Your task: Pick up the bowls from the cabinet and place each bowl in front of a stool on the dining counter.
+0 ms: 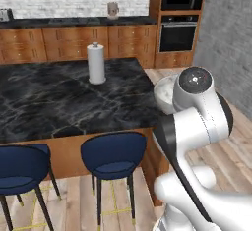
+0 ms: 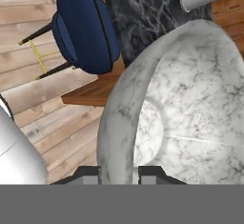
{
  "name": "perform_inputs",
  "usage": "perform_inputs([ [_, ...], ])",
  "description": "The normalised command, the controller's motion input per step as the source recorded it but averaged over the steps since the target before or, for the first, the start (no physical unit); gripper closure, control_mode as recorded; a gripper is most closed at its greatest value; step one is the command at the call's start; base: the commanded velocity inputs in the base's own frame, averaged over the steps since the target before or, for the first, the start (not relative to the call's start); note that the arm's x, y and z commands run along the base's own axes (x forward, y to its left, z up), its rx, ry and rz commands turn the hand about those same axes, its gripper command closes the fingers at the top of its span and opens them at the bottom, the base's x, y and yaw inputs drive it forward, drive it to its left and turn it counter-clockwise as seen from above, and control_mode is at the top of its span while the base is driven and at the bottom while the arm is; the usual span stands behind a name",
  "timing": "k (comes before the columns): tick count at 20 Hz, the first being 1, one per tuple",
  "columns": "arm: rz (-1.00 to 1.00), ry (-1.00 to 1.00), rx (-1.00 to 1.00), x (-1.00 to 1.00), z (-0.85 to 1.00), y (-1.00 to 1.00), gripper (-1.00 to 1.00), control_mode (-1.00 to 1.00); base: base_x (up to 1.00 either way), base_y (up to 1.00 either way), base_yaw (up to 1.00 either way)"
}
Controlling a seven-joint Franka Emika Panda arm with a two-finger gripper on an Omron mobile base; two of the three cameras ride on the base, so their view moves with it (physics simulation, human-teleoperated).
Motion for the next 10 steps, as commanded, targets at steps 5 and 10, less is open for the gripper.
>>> perform_inputs([
  [5,0.00,0.00,0.00,0.00,0.00,0.00,1.00,1.00,0.00,0.82,-0.32],
  [10,0.00,0.00,0.00,0.00,0.00,0.00,1.00,1.00,0.01,0.83,-0.33],
])
